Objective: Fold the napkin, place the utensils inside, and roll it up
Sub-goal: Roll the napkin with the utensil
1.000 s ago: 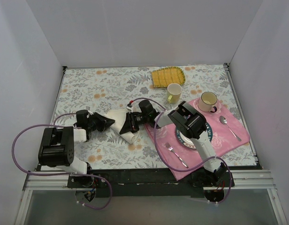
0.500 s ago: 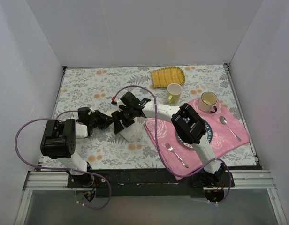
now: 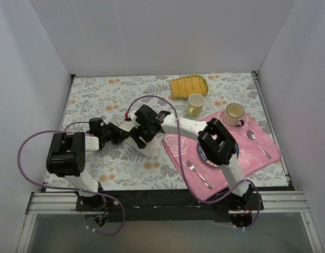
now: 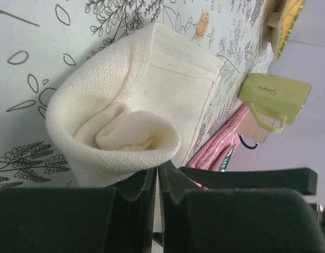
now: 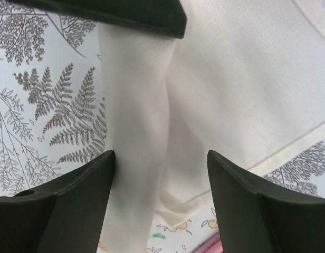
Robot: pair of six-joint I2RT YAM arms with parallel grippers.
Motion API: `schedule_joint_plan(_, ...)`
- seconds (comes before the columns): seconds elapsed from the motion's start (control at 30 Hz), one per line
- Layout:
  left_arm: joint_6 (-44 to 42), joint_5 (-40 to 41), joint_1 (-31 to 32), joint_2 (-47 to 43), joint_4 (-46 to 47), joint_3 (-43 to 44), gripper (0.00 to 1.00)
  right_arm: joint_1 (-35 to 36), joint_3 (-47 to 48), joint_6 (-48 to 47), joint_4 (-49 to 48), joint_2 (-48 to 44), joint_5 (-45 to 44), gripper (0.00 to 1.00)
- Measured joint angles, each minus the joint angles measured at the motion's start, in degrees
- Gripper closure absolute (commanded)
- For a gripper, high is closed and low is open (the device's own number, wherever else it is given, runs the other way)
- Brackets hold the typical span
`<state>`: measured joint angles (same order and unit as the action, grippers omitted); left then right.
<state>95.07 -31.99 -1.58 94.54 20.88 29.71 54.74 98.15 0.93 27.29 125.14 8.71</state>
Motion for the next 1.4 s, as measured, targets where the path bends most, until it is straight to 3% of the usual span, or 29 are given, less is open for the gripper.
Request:
schedule_joint_plan(0.23, -1.0, 0.0, 0.1, 0.4, -6.1, 3.0, 0.95, 4.5, -3.2, -6.5, -1.4, -4.6, -7.3, 0.2)
schedule_joint_plan(0.57, -2.7, 0.0, 0.2, 0.5, -10.6, 5.0, 0.95, 8.2, -3.1, -12.5, -4.4, -1.6, -14.6, 0.23)
schedule_joint_plan(0.67, -3.1, 0.0, 0.2, 0.5, -11.7, 5.6, 0.95, 8.7, -3.3, -13.9, -5.6, -0.7, -16.9, 0.3)
schedule_joint_plan(0.83, -4.2, 0.3, 0.2, 0.5, -14.1, 6.8, 0.93, 9.4, -3.3, -14.6, -6.7, -0.1, -18.3, 0.58)
schedule_joint_plan(1.03, -7.7, 0.8, 0.2, 0.1, -19.3, 9.5, 0.82, 9.2, -2.2, -13.2, -6.8, 0.9, -16.5, 0.79)
schedule_joint_plan(1.2, -10.9, 4.5, 0.0, -4.0, -26.1, 12.4, 0.58, 6.5, -1.8, -10.0, -6.9, 1.1, -8.8, 0.85)
schedule_joint_plan(1.4, -12.2, 12.2, -1.5, -14.5, -32.2, 16.0, 0.5, 2.6, -1.0, -5.3, -7.4, 2.3, 3.8, 0.86)
